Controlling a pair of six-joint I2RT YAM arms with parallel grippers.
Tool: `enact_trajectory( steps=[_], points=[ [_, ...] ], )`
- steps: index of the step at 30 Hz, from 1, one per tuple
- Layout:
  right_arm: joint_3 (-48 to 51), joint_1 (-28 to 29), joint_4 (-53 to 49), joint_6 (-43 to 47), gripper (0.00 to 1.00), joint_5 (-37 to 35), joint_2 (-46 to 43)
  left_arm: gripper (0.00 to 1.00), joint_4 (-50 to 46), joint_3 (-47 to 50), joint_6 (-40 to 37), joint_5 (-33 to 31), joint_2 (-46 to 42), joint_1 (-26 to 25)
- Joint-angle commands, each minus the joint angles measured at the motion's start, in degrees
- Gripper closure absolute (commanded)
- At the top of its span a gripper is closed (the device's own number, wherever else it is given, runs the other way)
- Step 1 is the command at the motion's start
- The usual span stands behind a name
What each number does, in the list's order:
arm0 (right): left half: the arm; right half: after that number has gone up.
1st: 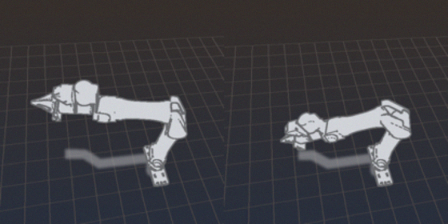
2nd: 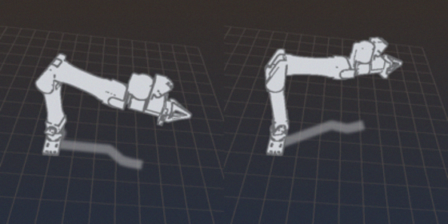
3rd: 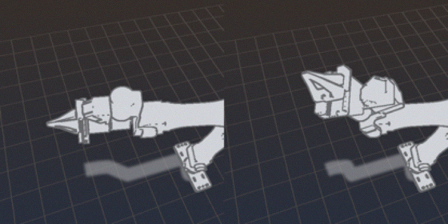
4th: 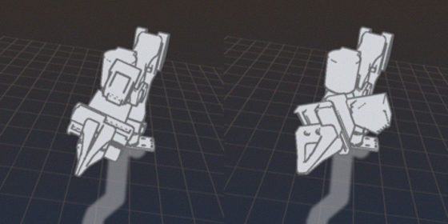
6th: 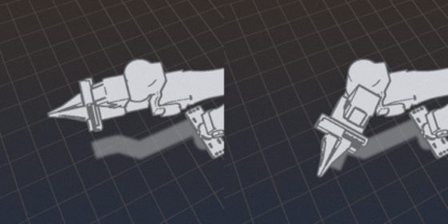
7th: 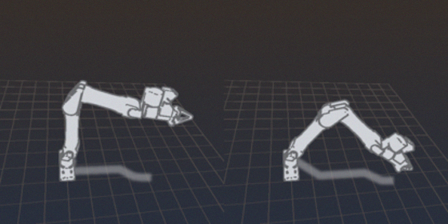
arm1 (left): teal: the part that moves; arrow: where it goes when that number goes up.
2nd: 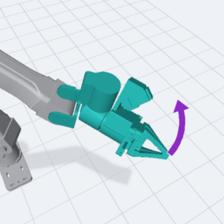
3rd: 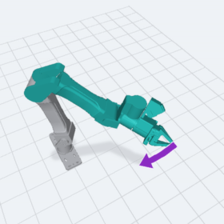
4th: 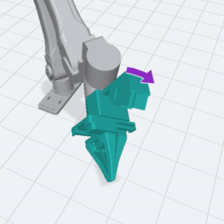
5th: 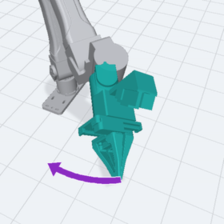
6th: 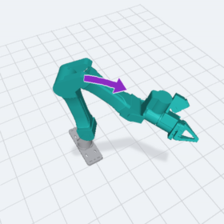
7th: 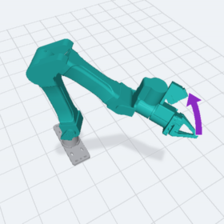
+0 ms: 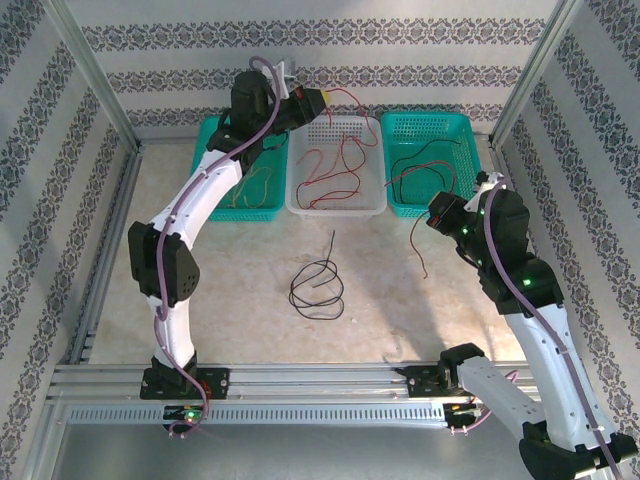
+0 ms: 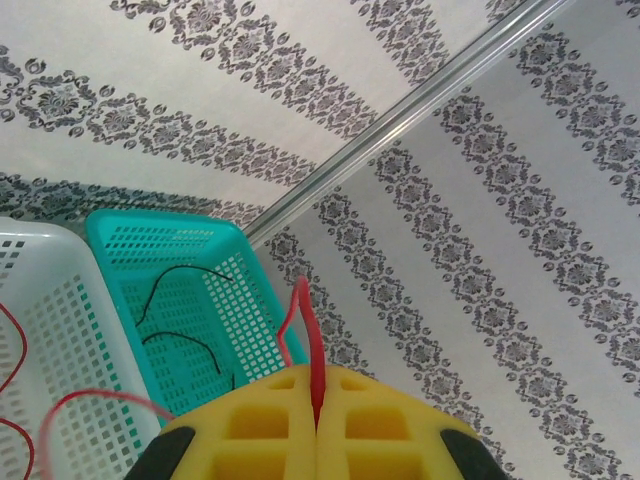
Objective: Untangle the cables
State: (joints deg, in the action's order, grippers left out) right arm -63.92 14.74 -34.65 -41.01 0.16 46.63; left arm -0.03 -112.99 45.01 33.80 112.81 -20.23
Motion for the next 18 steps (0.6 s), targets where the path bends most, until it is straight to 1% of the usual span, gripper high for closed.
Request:
enact_trajectory(
  steps=[1, 5, 6, 7, 8, 11, 14, 18],
  points=[
    [-1.4, -0.2, -0.9, -1.3, 1.0, 1.4, -0.8, 1.0, 5.1, -1.4, -2.1, -0.5, 1.7, 0.5],
    [-2.1, -0.2, -1.3, -1.4, 1.0, 1.7, -1.2, 1.0, 5.1, -0.7, -3.5, -2.4, 4.1, 0.5],
    [-2.4, -0.2, -1.3, -1.4, 1.0, 1.8, -1.2, 0.91, 4.2, -0.7, -4.1, -2.9, 4.7, 0.5],
    [-2.8, -0.2, -1.4, -1.4, 1.0, 1.9, -1.1, 0.77, 3.4, -0.4, -4.4, -3.4, 5.2, 0.5],
    [-3.2, -0.2, -1.6, -1.2, 1.0, 1.9, -1.1, 0.66, 3.6, 0.7, -4.3, -3.8, 5.3, 0.5],
    [-4.1, -0.2, -1.9, -1.2, 1.0, 1.9, -1.4, 0.53, 6.2, 5.5, -3.7, -5.3, 4.0, 0.5],
    [-5.1, -0.2, -1.8, -1.2, 1.0, 2.6, -1.3, 0.38, 6.9, 9.1, -3.9, -7.4, 1.8, 0.5],
    [-6.1, -0.1, -1.1, -1.5, 1.0, 4.1, -0.5, 0.36, 6.9, 11.8, -4.5, -7.7, -1.4, 0.5]
  ],
)
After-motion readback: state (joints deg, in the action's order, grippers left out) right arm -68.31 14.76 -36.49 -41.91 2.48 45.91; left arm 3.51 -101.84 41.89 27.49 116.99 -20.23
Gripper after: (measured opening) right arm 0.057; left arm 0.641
